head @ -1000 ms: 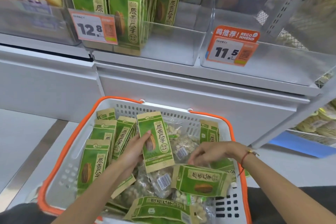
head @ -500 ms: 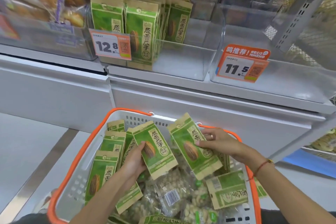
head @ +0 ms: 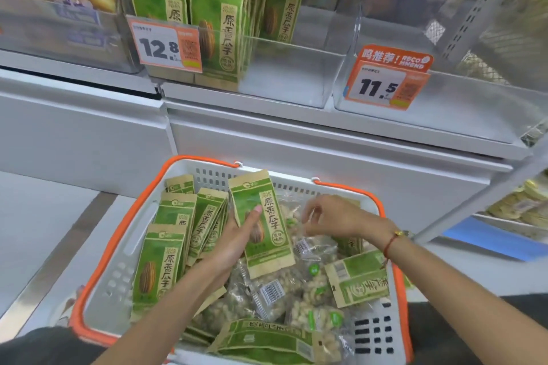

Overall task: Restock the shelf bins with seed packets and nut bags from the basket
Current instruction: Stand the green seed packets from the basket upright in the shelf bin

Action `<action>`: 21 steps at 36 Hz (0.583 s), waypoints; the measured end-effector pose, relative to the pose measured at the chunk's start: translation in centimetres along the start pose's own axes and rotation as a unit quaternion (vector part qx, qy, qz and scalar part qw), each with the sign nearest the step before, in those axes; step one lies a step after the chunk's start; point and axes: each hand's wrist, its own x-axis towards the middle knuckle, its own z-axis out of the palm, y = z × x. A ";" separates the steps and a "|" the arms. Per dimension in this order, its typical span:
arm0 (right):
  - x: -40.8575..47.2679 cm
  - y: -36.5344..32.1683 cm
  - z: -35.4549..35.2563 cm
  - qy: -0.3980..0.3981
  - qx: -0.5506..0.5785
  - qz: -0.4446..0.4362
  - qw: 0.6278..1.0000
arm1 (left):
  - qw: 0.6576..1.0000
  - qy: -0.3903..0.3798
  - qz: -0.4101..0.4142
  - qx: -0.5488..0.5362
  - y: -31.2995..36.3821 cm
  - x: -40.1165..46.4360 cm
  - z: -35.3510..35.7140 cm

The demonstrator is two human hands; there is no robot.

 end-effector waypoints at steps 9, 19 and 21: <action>-2.3 7.5 3.7 -0.156 -0.352 0.084 0.919 | 0.998 0.046 -0.039 -0.031 -0.5 1.6 0.6; -1.5 7.5 2.8 -0.042 -0.161 -0.034 0.986 | 0.996 0.035 -0.076 0.002 -0.7 2.3 -2.0; -1.1 5.4 1.7 0.045 -0.021 -0.054 0.997 | 0.995 0.049 -0.082 0.001 -0.4 2.4 -2.8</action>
